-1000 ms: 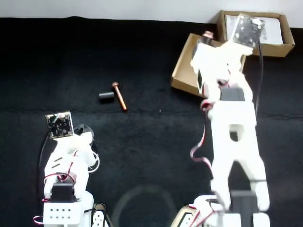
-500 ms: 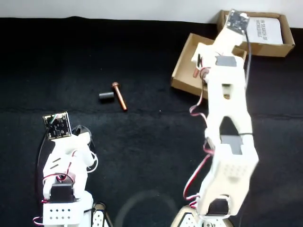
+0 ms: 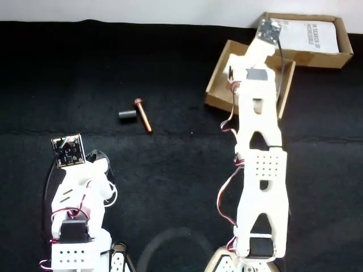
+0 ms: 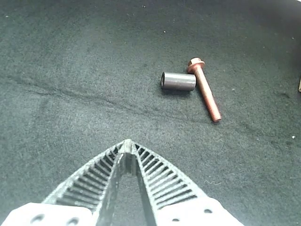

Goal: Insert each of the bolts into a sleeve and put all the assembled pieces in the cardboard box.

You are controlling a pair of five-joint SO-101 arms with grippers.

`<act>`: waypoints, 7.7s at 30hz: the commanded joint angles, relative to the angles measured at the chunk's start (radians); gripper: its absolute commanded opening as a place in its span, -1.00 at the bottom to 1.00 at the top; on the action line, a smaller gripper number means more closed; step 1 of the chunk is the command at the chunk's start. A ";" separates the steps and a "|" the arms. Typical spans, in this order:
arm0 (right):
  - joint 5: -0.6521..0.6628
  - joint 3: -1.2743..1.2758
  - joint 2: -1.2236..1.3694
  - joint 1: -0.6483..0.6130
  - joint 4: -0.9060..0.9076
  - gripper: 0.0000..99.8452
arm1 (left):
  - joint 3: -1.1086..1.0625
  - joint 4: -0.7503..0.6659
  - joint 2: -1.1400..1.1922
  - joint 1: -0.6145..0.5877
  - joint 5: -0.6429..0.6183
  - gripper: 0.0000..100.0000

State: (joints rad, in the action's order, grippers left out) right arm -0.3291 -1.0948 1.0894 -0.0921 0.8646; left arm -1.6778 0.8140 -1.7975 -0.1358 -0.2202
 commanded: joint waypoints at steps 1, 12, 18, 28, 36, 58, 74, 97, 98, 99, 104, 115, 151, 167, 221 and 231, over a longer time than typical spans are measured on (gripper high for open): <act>0.012 -0.111 -0.012 -0.008 0.056 -0.75 | -0.018 0.005 -0.010 -0.012 0.006 -0.95; 0.014 -0.386 -0.013 -0.168 0.519 -0.64 | -0.018 0.005 -0.008 -0.012 0.006 -0.95; 0.376 -0.538 -0.008 -0.420 0.788 -0.64 | -0.018 0.005 -0.008 -0.097 0.006 -0.95; 0.976 -0.453 -0.002 -0.544 0.880 -0.64 | -0.018 0.006 -0.010 -0.495 0.008 -0.95; 0.879 -0.452 -0.002 -0.578 0.846 -0.64 | -0.018 0.002 -0.012 -0.668 0.008 -0.95; 1.266 -0.378 0.183 -0.727 0.483 -0.64 | -0.018 0.006 -0.010 -0.599 0.255 -0.95; 1.284 -0.381 0.315 -0.671 0.351 -0.71 | -0.018 0.006 -0.015 -0.604 0.255 -0.95; 1.320 -0.495 0.318 -0.582 0.423 -0.71 | -0.018 0.006 -0.015 -0.607 0.255 -0.95; 1.316 -0.492 0.318 -0.575 0.424 -0.71 | -0.018 0.006 -0.015 -0.607 0.255 -0.95; 1.316 -0.492 0.318 -0.567 0.427 -0.71 | -0.018 0.006 -0.015 -0.607 0.255 -0.95; 1.315 -0.489 0.321 -0.558 0.429 -0.72 | -0.018 0.006 -0.015 -0.607 0.255 -0.95; 1.283 -0.489 0.323 -0.545 0.499 -0.72 | -0.018 0.006 -0.015 -0.607 0.255 -0.95; 1.132 -0.679 0.194 -0.498 0.558 -0.99 | -0.018 0.049 -0.007 -0.559 0.255 -0.95; 0.681 -0.670 -0.229 -0.217 0.846 -0.99 | -0.018 0.106 -0.005 -0.486 0.253 -0.95; 0.308 1.819 -1.690 0.208 0.177 -0.99 | 1.158 0.689 1.058 0.044 0.109 -0.95; 0.371 2.126 -1.966 0.209 0.048 -0.99 | 1.412 0.594 1.570 0.203 0.041 -0.95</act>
State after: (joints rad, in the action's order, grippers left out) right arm 0.0023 0.9659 -0.7917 0.1074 0.9597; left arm -0.3721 1.4400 -0.3644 0.0299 -0.1711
